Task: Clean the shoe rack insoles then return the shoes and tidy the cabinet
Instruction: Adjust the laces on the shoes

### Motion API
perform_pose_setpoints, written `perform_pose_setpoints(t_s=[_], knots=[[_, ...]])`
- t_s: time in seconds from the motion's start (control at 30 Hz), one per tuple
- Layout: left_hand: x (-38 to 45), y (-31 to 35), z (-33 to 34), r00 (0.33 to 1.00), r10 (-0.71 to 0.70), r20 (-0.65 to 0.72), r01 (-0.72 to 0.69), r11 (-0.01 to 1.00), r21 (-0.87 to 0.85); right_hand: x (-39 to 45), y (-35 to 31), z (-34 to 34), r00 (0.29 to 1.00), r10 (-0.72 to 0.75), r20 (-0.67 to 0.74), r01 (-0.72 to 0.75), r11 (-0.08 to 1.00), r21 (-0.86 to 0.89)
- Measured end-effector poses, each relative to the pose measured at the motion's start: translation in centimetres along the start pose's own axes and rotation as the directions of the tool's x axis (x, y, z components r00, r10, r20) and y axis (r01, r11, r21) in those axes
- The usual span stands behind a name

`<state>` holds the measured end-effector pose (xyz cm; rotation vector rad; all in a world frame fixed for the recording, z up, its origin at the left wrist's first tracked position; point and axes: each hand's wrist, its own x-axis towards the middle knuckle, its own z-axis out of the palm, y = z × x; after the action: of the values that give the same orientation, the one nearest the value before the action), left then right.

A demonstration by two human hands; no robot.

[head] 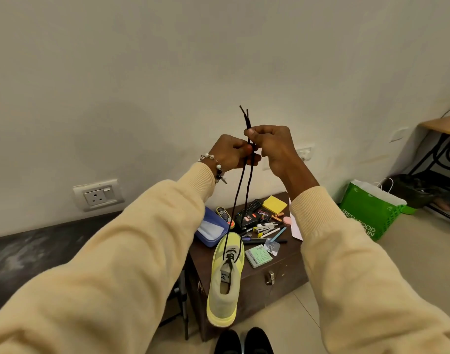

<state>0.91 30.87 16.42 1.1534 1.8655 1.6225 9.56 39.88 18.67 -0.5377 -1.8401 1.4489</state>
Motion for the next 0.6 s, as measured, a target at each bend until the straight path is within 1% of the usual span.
perform_pose_setpoints(t_s=[0.07, 0.17, 0.3, 0.37, 0.43, 0.5, 0.53, 0.6], knots=[[-0.1, -0.6, 0.3, 0.998, -0.04, 0.045, 0.043, 0.997, -0.071, 0.2, 0.1, 0.0, 1.0, 0.012, -0.027, -0.012, 1.0, 0.001], [-0.2, -1.6, 0.2, 0.996, -0.065, 0.062, 0.069, 0.996, -0.06, 0.3, 0.4, -0.7, 0.997, 0.08, 0.0, -0.08, 0.994, 0.077], [-0.2, -2.3, -0.6, 0.999, -0.034, -0.011, 0.034, 0.997, 0.066, 0.1, 2.0, -1.9, 0.982, 0.189, -0.002, -0.183, 0.952, 0.246], [-0.1, -1.9, -1.0, 0.999, 0.007, -0.051, 0.002, 0.984, 0.18, -0.5, 3.6, -2.1, 0.964, 0.265, -0.002, -0.247, 0.902, 0.353], [0.1, -1.3, -1.1, 0.995, 0.081, -0.051, -0.058, 0.936, 0.347, -1.3, 5.8, -2.0, 0.931, 0.366, 0.011, -0.316, 0.788, 0.528], [0.2, -0.6, -1.1, 0.99, 0.14, -0.012, -0.117, 0.865, 0.488, -2.6, 8.3, -1.2, 0.889, 0.457, 0.037, -0.363, 0.65, 0.668], [0.2, -0.4, -1.0, 0.987, 0.161, 0.015, -0.142, 0.82, 0.555, -3.3, 9.4, -0.6, 0.872, 0.486, 0.056, -0.385, 0.612, 0.691], [0.3, -0.2, -0.7, 0.979, 0.192, 0.069, -0.184, 0.691, 0.699, -4.5, 11.2, 1.1, 0.859, 0.505, 0.085, -0.428, 0.617, 0.66]])
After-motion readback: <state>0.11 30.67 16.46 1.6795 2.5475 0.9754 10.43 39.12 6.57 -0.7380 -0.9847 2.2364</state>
